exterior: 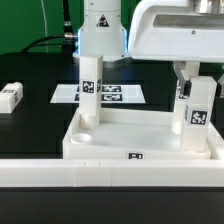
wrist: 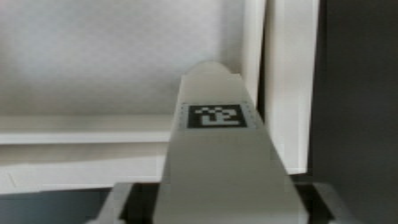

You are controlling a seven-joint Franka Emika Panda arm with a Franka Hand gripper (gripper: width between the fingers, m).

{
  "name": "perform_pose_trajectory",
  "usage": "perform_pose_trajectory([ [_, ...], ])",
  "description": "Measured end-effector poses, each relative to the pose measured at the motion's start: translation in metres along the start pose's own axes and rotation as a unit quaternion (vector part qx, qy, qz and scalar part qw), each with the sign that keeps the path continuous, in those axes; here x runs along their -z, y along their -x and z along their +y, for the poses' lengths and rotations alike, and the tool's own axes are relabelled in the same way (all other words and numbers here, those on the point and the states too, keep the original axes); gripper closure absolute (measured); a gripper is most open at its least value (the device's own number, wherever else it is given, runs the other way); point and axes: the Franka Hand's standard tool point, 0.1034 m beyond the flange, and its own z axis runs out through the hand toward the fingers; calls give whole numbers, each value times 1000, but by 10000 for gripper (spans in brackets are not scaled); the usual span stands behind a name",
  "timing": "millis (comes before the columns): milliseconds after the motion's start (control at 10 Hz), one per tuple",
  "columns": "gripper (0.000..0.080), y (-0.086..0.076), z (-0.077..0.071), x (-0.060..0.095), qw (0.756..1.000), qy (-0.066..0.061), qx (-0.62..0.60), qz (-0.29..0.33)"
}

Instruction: Assemble desk

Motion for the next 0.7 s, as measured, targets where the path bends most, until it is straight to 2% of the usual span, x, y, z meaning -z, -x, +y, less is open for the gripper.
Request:
perform_pose_trajectory([
  [500,507,-5,18,1,985,10,-169,3],
  [700,494,-6,25,0,981,15,-191,3],
])
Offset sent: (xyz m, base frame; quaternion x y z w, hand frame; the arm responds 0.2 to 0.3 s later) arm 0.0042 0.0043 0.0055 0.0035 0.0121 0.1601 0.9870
